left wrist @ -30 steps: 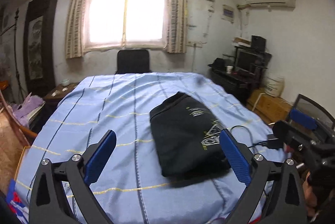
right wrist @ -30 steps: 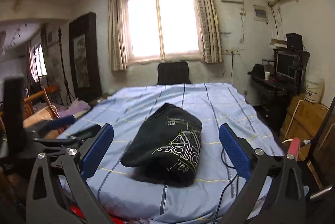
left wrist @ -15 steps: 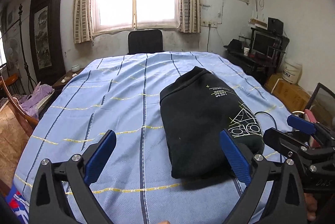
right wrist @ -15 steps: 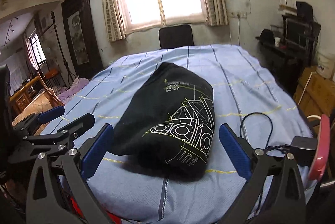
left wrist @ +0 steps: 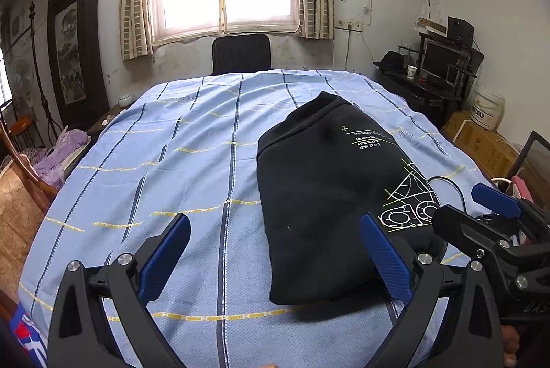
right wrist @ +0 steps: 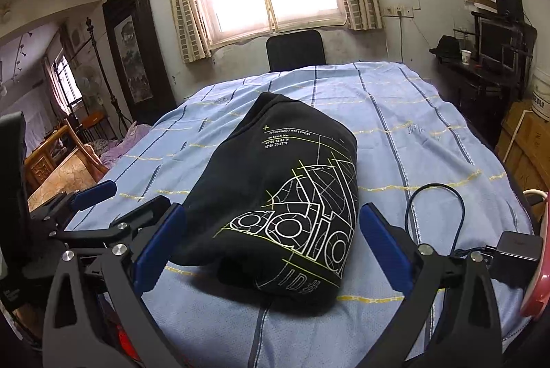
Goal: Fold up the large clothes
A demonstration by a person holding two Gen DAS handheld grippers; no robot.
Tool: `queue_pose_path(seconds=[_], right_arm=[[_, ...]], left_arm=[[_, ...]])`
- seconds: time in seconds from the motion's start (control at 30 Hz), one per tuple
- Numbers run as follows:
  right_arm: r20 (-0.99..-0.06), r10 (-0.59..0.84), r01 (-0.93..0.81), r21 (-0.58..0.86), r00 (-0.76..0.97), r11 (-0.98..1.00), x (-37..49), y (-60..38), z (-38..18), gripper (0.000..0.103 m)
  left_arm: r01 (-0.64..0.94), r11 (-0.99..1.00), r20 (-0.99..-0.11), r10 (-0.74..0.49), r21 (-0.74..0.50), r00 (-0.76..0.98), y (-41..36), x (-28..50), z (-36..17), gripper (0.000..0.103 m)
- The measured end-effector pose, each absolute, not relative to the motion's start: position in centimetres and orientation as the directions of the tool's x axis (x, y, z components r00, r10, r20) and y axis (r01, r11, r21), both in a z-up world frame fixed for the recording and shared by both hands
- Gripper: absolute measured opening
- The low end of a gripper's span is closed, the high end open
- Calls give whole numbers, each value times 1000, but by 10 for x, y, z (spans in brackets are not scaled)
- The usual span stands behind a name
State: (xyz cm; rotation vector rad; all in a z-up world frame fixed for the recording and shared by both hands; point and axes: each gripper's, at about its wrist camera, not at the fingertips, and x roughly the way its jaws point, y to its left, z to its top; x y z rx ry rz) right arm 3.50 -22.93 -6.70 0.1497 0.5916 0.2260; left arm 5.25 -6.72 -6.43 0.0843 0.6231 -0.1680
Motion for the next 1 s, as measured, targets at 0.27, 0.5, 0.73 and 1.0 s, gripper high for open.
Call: queue_pose_path(seconds=[0.27,0.5,0.73,1.0], right_arm=[[-542,254,-146,235,801,961,34,-240,-72,98],[-545,258,-151,233,798,961,33,-238,-73,98],[-549,248,-143,228,798,963,31,-239,-74,98],[-553,225,-111,232,802,966,25,-252,-77,98]], left_arm=[[203,978,-605,-136,43,785,-76,55,-72,99],[200,979,-602,-134,43,787,-75,54,-73,99],[210,977,-605,-145,38,783,-79,50,-73,99],[249,967,-614,-162,58,773,-95,45,-77,99]])
